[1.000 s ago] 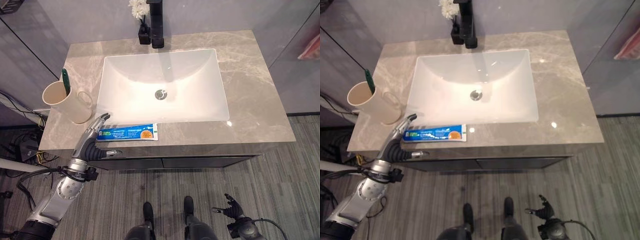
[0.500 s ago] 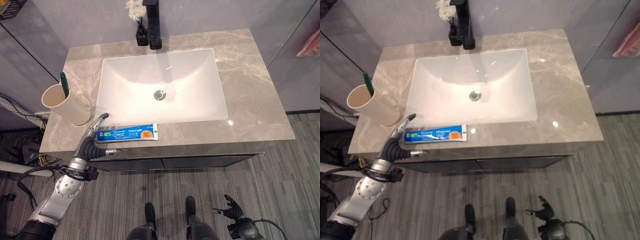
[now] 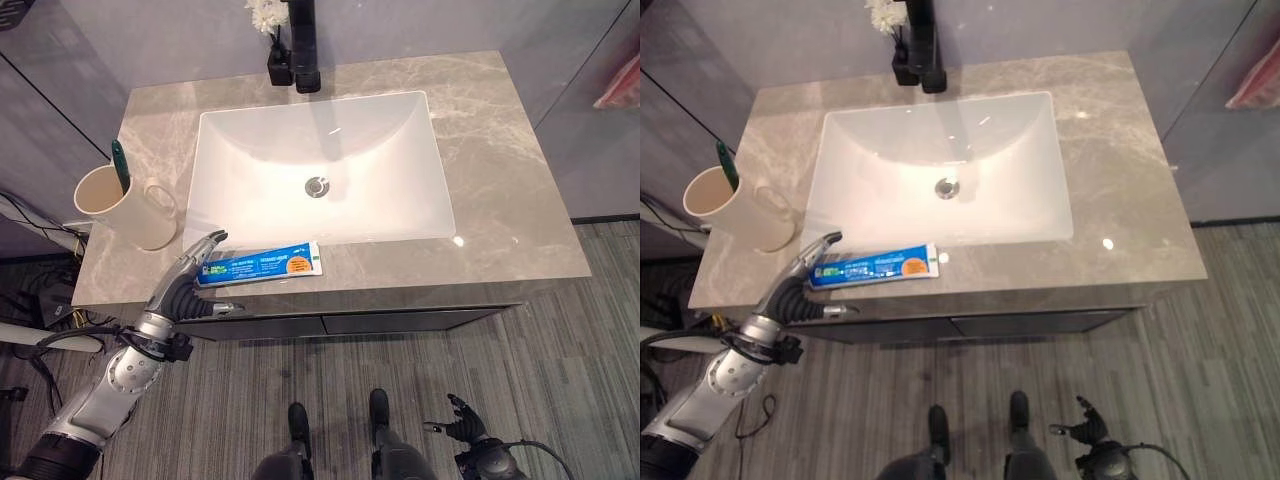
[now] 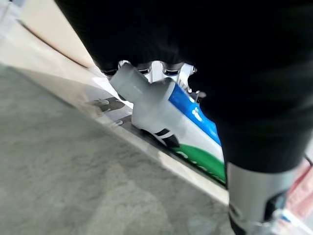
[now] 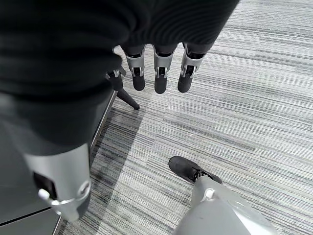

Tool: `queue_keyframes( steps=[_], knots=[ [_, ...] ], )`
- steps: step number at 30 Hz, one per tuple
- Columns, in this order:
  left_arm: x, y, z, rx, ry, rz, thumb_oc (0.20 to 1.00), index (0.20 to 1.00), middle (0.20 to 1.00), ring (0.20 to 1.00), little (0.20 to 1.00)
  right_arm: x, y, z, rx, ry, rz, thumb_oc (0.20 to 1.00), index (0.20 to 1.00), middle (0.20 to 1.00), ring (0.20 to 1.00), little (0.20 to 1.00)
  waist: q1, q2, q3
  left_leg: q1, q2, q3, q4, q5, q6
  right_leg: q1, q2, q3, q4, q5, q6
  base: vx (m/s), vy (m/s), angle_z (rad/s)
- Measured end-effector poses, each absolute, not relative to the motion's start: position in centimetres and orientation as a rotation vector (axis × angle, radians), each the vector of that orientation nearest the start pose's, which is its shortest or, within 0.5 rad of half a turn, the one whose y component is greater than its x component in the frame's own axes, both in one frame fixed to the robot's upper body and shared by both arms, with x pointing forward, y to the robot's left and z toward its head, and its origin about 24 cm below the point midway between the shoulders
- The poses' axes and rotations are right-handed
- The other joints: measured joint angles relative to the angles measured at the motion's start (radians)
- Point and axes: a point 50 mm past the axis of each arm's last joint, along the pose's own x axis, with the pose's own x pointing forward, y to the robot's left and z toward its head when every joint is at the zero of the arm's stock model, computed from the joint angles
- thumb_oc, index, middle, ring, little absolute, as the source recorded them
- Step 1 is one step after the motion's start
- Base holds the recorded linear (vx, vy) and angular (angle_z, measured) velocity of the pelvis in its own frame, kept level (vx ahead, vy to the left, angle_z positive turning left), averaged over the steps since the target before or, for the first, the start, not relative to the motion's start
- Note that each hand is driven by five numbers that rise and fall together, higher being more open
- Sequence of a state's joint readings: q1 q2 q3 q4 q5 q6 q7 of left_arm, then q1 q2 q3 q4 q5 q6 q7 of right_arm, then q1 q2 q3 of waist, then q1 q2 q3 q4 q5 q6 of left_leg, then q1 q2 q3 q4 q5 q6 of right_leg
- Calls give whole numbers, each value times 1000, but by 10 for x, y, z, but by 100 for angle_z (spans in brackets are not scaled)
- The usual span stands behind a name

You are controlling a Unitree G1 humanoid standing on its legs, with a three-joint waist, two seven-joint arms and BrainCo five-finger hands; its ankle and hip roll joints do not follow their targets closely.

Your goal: Put brush and paste in cup on sink, flatten towel.

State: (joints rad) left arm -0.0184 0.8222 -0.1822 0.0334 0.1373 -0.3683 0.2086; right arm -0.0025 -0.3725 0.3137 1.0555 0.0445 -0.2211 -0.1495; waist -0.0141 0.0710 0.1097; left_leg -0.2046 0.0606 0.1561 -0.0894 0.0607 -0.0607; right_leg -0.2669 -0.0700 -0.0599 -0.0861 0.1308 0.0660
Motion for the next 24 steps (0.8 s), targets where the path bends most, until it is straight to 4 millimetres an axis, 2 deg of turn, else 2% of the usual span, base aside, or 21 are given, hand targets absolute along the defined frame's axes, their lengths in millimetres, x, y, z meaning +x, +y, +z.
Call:
queue_keyframes(
  steps=[6, 8, 10, 11, 12, 13, 14, 15, 16, 24],
  knots=[
    [251, 231, 107, 914, -391, -179, 1000, 1000, 1000, 1000, 1000, 138, -253, -130, -506, 849, -26, 1000, 1000, 1000, 1000, 1000, 1, 0, 2, -9, 0, 1, 0, 1, 1, -10, 0, 0, 0, 0, 0, 0, 0, 0],
    [251, 230, 107, 913, -397, -182, 903, 903, 903, 903, 903, 137, -254, -130, -506, 852, -29, 1000, 1000, 1000, 1000, 1000, 1, 1, 3, -9, 0, 4, 0, 1, 1, -11, 0, 2, 0, -1, 1, 8, 1, -4],
    [251, 230, 108, 912, -400, -184, 696, 696, 696, 696, 696, 137, -254, -130, -506, 851, -29, 1000, 1000, 1000, 1000, 1000, 1, 0, 6, -9, 0, 5, 0, 1, 0, -12, 0, 3, 0, -2, 2, 0, 0, 0],
    [251, 230, 108, 911, -403, -185, 696, 696, 696, 696, 696, 138, -254, -130, -506, 851, -29, 1000, 1000, 1000, 1000, 1000, 1, 0, 10, -9, 0, 6, 0, 1, 0, -12, 0, 3, 0, -2, 2, 0, 0, 0],
    [250, 230, 108, 910, -407, -185, 586, 586, 586, 586, 586, 138, -254, -130, -506, 851, -29, 1000, 1000, 1000, 1000, 1000, 1, -1, 11, -9, 0, 6, 0, 1, 0, -12, 0, 4, 0, -2, 2, 0, 0, 0],
    [250, 230, 109, 912, -411, -187, 551, 551, 551, 551, 551, 137, -254, -130, -506, 851, -29, 1000, 1000, 1000, 1000, 1000, 1, -1, 12, -9, 0, 6, 0, 1, 0, -12, 0, 5, 0, -2, 2, 0, 0, 0],
    [251, 229, 110, 931, -424, -195, 385, 385, 385, 385, 385, 137, -254, -130, -506, 852, -30, 1000, 1000, 1000, 1000, 1000, 2, -3, 14, -10, 0, 6, 0, 1, 0, -12, 0, 5, 0, -3, 2, 0, 0, 0],
    [251, 229, 111, 937, -430, -196, 272, 272, 272, 272, 272, 137, -254, -130, -506, 851, -30, 1000, 1000, 1000, 1000, 1000, 3, -5, 16, -10, 0, 6, 0, 1, 0, -12, 0, 5, -1, -3, 2, 0, 0, 0],
    [251, 229, 113, 942, -435, -197, 213, 213, 213, 213, 213, 138, -253, -130, -506, 849, -29, 1000, 1000, 1000, 1000, 1000, 3, -9, 19, -10, 0, 6, 0, 1, 0, -12, 0, 5, -2, -3, 2, 0, 0, 0],
    [252, 230, 118, 970, -457, -209, 200, 200, 200, 200, 200, 138, -253, -130, -506, 849, -29, 1000, 1000, 1000, 1000, 1000, 4, -19, 26, -10, -1, 5, 0, 1, 0, -13, 0, 6, -4, -3, 2, 0, 0, 0]
  ],
)
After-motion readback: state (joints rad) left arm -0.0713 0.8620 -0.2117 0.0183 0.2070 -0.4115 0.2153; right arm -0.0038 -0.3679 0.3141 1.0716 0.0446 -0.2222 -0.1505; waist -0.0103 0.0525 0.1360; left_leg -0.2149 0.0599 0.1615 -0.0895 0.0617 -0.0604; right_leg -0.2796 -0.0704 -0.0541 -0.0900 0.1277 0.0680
